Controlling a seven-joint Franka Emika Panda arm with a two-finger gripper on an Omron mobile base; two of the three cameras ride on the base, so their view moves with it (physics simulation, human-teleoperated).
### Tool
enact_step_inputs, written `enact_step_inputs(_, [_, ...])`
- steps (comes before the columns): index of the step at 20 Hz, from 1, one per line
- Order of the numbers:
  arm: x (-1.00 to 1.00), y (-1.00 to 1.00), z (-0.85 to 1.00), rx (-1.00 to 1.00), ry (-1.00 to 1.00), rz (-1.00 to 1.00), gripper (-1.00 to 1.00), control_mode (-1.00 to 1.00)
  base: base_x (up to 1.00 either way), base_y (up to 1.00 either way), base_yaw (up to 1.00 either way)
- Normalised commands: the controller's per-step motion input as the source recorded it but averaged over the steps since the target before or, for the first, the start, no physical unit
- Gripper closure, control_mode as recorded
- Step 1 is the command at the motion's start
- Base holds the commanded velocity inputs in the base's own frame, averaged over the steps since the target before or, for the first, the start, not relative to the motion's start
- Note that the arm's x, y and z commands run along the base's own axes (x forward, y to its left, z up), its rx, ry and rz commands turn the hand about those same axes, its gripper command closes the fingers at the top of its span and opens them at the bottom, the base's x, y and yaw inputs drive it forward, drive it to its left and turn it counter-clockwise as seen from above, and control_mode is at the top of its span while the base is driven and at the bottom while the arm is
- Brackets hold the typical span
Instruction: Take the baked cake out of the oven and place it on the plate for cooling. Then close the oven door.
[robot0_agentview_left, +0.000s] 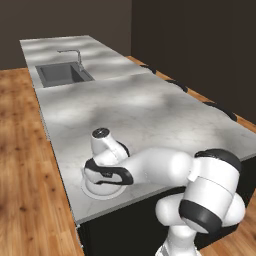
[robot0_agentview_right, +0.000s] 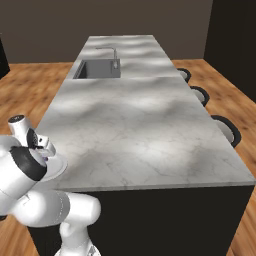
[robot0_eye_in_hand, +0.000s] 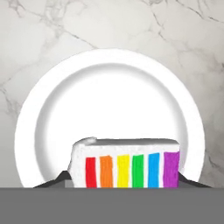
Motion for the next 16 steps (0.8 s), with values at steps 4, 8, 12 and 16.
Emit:
enact_step_inputs(4, [-0.02,-0.07,-0.26,0.0,-0.04,0.09,1.0,-1.0,0.0,0.0,0.0])
enact_step_inputs(8, [0.0,-0.05,-0.19,0.04,-0.01,0.09,1.0,-1.0,0.0,0.0,0.0])
enact_step_inputs(12, [0.07,-0.06,-0.1,0.07,0.0,0.1,1.0,-1.0,0.0,0.0,0.0])
enact_step_inputs(16, [0.1,0.0,-0.06,0.03,0.0,0.09,1.0,-1.0,0.0,0.0,0.0])
